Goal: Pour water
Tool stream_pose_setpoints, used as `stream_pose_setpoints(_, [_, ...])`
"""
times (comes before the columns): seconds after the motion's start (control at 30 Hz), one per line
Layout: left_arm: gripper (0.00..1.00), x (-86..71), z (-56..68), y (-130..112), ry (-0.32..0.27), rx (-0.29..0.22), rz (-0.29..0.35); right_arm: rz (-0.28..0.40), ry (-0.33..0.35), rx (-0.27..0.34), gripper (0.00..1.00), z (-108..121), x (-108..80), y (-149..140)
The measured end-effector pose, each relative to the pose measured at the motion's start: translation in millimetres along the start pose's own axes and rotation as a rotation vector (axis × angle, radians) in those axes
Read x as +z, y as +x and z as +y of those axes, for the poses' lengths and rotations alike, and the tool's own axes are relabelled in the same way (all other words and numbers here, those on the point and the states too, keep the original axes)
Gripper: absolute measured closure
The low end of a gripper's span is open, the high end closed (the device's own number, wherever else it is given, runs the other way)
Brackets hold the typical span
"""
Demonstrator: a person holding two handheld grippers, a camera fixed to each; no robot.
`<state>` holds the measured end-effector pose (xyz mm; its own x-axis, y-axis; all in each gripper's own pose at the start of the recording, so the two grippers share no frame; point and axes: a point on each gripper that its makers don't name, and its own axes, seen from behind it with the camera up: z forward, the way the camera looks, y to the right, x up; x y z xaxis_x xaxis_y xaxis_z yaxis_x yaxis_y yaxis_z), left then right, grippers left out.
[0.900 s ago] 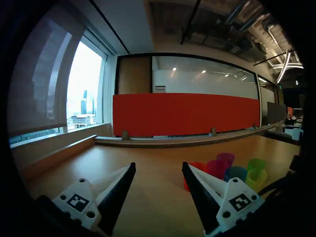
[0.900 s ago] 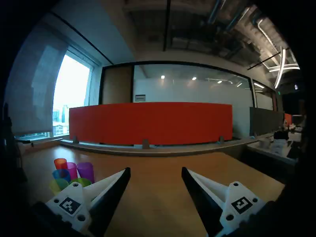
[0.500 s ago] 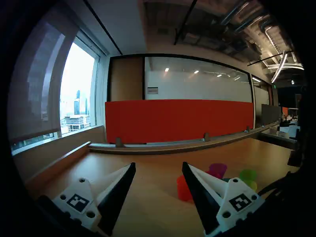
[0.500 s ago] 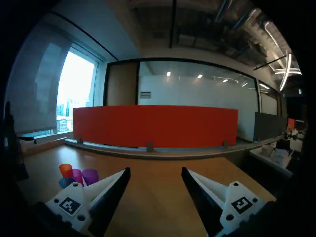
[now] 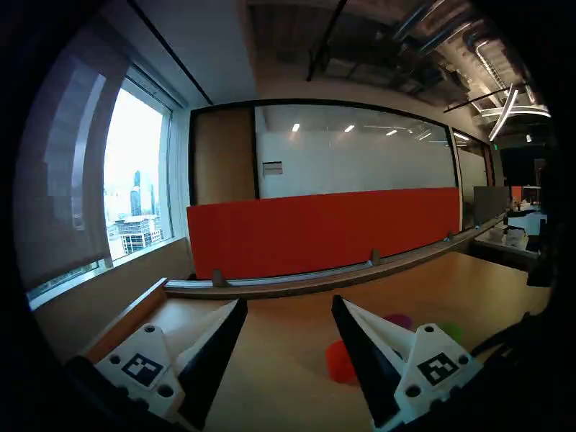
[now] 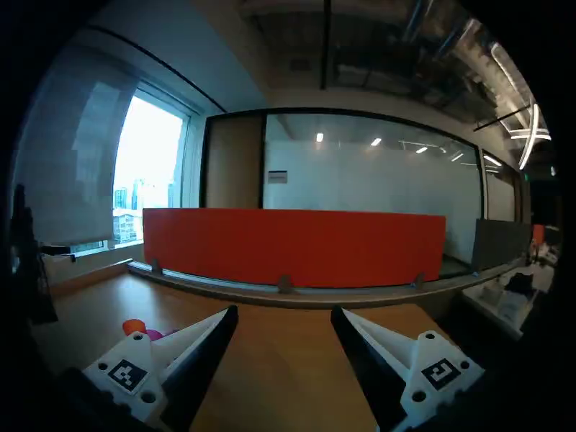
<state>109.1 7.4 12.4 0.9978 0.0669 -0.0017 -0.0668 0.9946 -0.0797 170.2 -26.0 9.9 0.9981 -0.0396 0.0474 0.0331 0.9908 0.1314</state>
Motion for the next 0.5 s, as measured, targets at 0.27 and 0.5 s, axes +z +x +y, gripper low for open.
stream_pose_setpoints(0.27, [0.13,4.5,2.8,28,-0.032,-0.013,0.004,-0.003,0.023,-0.014,0.0,-1,-1.4,17])
stream_pose_setpoints(0.5, [0.13,4.4,19.4,31,-0.106,-0.012,-0.016,-0.019,0.095,-0.002,0.0,-15,-4.3,18])
